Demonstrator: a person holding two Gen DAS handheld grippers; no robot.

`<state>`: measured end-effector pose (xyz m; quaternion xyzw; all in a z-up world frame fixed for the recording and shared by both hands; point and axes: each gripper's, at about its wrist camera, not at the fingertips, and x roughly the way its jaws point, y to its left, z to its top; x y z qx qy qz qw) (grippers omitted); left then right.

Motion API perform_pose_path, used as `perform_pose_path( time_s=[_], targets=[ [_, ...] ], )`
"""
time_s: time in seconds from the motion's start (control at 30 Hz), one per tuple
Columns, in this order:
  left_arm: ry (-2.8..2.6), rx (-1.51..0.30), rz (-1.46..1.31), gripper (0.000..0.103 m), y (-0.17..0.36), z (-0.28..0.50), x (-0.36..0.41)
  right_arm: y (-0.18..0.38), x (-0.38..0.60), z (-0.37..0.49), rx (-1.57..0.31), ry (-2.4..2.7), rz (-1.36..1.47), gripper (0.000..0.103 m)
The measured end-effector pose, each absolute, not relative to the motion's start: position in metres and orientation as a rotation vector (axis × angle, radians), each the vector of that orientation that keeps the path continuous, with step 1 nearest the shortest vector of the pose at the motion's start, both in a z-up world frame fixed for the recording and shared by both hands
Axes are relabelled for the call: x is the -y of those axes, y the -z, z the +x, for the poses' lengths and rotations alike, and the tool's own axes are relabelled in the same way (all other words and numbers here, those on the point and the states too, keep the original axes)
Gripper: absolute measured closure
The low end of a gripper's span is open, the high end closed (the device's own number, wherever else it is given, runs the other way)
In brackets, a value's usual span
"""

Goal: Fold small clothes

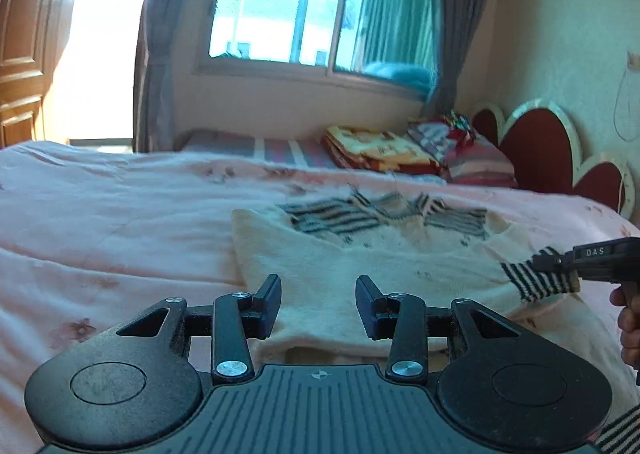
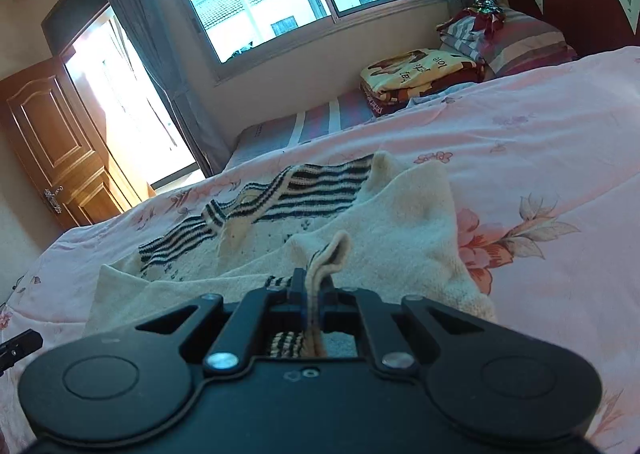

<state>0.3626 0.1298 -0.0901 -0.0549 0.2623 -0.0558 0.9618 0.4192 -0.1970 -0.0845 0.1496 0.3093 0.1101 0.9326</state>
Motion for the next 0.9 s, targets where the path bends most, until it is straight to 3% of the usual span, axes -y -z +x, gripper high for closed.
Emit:
perform_pose_path(
  time_s=[0.1, 0.17, 0.3, 0.33, 0.4, 0.43, 0.47, 0.6, 0.67, 0.9],
  targets=[
    [0.138, -0.681, -0.161, 0.063, 0.122, 0.387, -0.123, 0.100, 0.198, 0.422, -0.698, -0.212, 0.305, 0.097],
    [0.142, -0.641, -0.168, 0.063, 0.130, 0.380, -0.120, 0.102, 0.202, 0.416, -0.695, -0.212, 0.317, 0.098],
    [0.137, -0.623, -0.177, 0.063, 0.124, 0.373, -0.123, 0.087, 0.206, 0.404, -0.640, -0.184, 0.292, 0.078],
    [0.129, -0.609, -0.169, 0.063, 0.121, 0.371, -0.122, 0.081, 0.207, 0.402, -0.614, -0.179, 0.286, 0.078],
    [0.120, -0.587, -0.156, 0.049, 0.113, 0.373, -0.122, 0.073, 0.207, 0.399, -0.575, -0.176, 0.268, 0.078],
    [0.117, -0.571, -0.151, 0.028, 0.110, 0.374, -0.120, 0.069, 0.205, 0.399, -0.565, -0.186, 0.254, 0.080],
    [0.115, -0.553, -0.139, 0.023, 0.107, 0.374, -0.117, 0.067, 0.202, 0.400, -0.561, -0.196, 0.238, 0.081],
    [0.127, -0.608, -0.089, 0.023, 0.114, 0.388, -0.101, 0.075, 0.183, 0.404, -0.603, -0.263, 0.154, 0.084],
    [0.140, -0.658, -0.063, 0.023, 0.126, 0.393, -0.096, 0.093, 0.171, 0.413, -0.721, -0.257, 0.069, 0.084],
    [0.136, -0.612, -0.107, 0.023, 0.105, 0.393, -0.107, 0.082, 0.178, 0.410, -0.646, -0.241, 0.106, 0.081]
  ],
)
